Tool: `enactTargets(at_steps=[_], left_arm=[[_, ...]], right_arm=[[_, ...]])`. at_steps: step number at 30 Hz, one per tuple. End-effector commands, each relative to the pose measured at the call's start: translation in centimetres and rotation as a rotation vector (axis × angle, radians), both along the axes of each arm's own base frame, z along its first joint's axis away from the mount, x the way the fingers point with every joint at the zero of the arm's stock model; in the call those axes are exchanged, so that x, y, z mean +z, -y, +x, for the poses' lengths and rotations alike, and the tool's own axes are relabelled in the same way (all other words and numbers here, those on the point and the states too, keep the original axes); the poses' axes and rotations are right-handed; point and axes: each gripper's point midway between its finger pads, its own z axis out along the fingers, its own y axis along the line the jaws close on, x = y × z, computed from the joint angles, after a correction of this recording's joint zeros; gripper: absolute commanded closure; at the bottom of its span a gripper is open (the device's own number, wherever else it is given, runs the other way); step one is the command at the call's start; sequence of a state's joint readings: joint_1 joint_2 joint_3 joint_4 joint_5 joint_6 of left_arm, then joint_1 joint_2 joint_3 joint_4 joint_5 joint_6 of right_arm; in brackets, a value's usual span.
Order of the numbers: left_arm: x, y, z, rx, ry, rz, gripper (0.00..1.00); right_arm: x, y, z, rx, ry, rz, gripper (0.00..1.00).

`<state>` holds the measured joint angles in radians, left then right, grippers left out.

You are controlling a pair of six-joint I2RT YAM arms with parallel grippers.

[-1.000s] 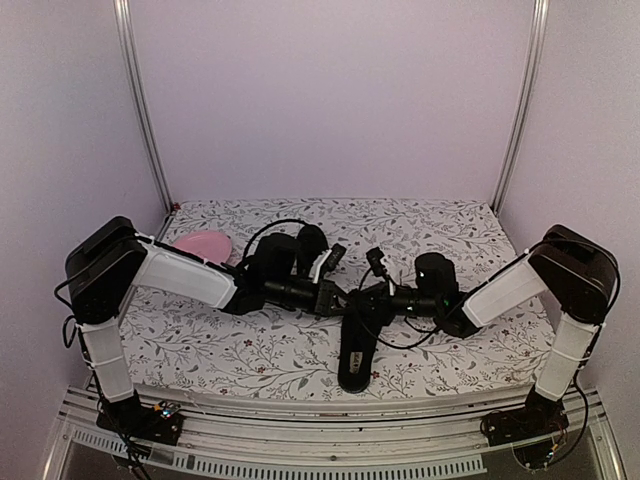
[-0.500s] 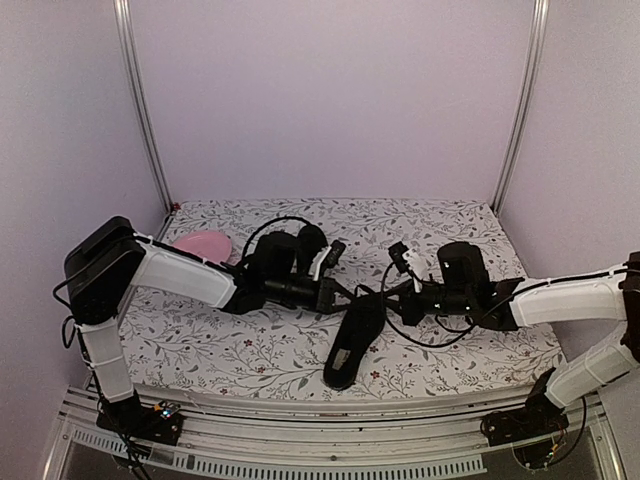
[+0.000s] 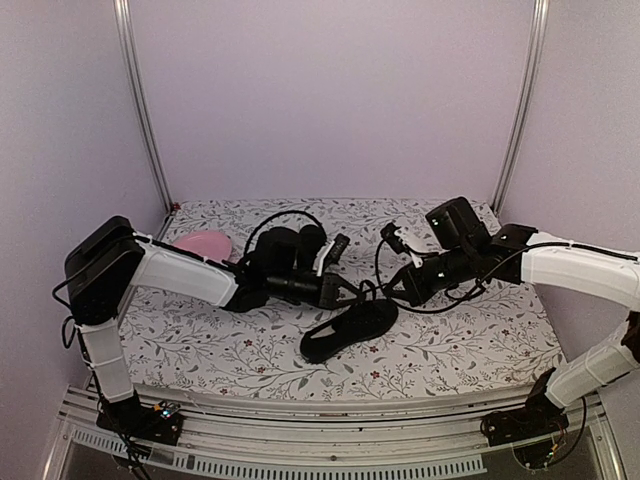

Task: Tie the shoes
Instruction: Cross the shoelace over the shoelace.

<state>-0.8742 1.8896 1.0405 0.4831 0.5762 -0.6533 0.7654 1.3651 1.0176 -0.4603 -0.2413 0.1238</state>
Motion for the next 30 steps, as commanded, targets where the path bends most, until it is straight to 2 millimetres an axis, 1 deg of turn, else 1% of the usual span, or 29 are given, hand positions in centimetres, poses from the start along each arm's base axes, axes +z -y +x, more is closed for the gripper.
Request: enactTargets(at_steps=[1,2,3,4,6,8,10,12,14,16,19,22,24,25,28,30], left_arm=[[-1.3,-0.1,-0.1,-0.002,-0.009,0.026,1.0],[-1.4,0.0,-0.2,-0.004,-0.013,0.025,1.0],[-1.6,-0.1,-0.3,-0.003,-0.016,0.023,1.0],[-1.7,-0.1,-0.3,-0.002,-0.019,0.022,1.0],[-2.1,-0.4,-0.5,0.005,-0.025,0.023,1.0],[-2.4,-0.6,-0.5,0.011,-0.025,0.026,1.0],[-2.9,-0.9,-0.5,0.022,-0.026,0.037,1.0],[-3.4,-1.3,-0.3,0.034,-0.03,0.044,1.0],[-3.6,-1.7,-0.3,0.045,-0.032,0.042,1.0],[-3.6,-2.1,0.0,0.062,-0.033,0.04,1.0],[-3.5,-2.5,0.5,0.09,-0.035,0.044,1.0],[-3.6,-3.0,1.1,0.121,-0.051,0.049,1.0],[-3.8,-3.3,1.5,0.142,-0.068,0.05,1.0],[-3.9,-3.5,1.6,0.149,-0.077,0.051,1.0],[-3.9,-3.6,1.8,0.151,-0.083,0.049,1.0],[-3.9,-3.7,1.9,0.149,-0.084,0.052,1.0]], right_arm=[[-0.5,-1.4,-2.6,0.087,-0.177,0.069,0.98],[-0.8,-2.1,-3.1,0.12,-0.21,0.101,0.98],[-1.4,-2.4,-3.2,0.132,-0.229,0.118,0.98],[-1.7,-3.1,-3.1,0.135,-0.237,0.151,0.98],[-3.1,-3.7,-2.6,0.12,-0.244,0.173,0.96],[-4.1,-3.8,-1.6,0.071,-0.213,0.195,0.89],[-4.3,-3.5,-0.5,0.017,-0.144,0.23,0.72],[-4.4,-2.7,0.1,-0.037,-0.073,0.261,0.63],[-4.4,-1.6,0.2,-0.076,0.0,0.285,0.53],[-4.5,-0.5,0.0,-0.092,0.069,0.289,0.46],[-5.6,0.5,-0.6,-0.105,0.129,0.259,0.42],[-6.8,0.6,-1.0,-0.101,0.175,0.199,0.39],[-7.2,0.2,-1.0,-0.092,0.19,0.171,0.37],[-7.1,-0.3,-0.9,-0.084,0.191,0.165,0.37],[-7.1,-2.1,-1.6,-0.04,0.218,0.134,0.36],[-7.4,-2.8,-1.8,-0.017,0.238,0.109,0.36]])
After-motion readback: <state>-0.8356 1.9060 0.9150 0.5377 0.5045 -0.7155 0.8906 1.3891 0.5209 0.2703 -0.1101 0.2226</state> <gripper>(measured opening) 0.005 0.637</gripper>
